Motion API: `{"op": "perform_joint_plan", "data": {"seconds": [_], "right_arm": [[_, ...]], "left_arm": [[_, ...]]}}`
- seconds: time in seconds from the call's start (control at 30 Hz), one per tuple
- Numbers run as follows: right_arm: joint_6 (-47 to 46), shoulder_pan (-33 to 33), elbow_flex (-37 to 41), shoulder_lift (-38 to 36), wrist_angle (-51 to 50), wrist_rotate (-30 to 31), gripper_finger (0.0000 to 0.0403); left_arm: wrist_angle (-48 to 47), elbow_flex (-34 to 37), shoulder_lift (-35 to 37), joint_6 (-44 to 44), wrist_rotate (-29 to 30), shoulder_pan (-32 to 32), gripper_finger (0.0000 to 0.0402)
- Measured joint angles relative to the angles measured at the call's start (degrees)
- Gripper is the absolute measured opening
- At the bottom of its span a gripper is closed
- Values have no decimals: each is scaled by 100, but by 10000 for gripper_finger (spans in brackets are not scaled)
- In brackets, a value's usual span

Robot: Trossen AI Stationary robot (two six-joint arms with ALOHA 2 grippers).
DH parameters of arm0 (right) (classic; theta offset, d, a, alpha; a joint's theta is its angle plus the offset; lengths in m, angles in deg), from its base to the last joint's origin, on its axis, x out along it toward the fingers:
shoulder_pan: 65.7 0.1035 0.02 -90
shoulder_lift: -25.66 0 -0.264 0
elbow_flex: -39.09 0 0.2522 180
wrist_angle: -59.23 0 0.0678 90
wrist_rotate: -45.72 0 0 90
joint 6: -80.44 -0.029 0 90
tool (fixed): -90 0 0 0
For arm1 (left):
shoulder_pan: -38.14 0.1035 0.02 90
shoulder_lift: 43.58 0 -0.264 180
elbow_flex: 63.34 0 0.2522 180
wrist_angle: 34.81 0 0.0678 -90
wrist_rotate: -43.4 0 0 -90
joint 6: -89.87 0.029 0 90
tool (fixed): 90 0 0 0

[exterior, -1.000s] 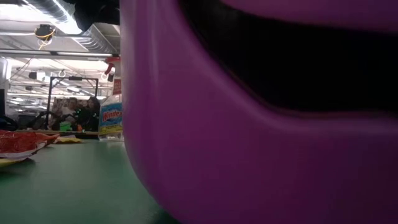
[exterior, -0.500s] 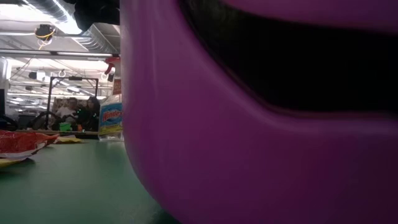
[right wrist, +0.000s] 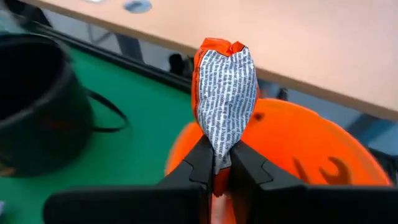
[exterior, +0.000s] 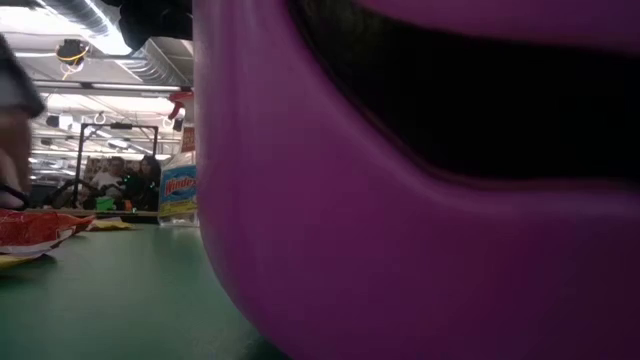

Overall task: Sort candy
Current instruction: Put the orange chocolate into the orange bucket, then put the yellow candy into the violet bucket

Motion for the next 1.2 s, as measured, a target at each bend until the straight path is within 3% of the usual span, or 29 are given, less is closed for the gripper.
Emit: {"op": "perform_joint_plan", "data": {"seconds": [0.27, 0.47, 0.63, 0.8, 0.97, 1.2], "right_arm": [[202, -1208, 2, 0, -930, -1627, 31], [512, -1389, 2, -6, -1003, -2013, 65], [619, -1375, -11, -11, -1001, -2082, 136], [880, -1373, -483, -28, -1177, -2858, 188], [1081, -1238, -1178, -211, -1250, -3612, 195], [867, 9, -1478, -605, -1233, -3217, 173]], "left_arm": [[-4, 0, -2, 0, 15, 0, 163], [-4, 0, 0, 37, 22, 0, 163], [-3, 0, 0, 40, 26, 0, 163], [-3, 0, 0, 40, 52, 0, 163], [-13, 0, 0, 185, 80, 0, 163], [-16, 0, 0, 304, 53, 0, 163]]}}
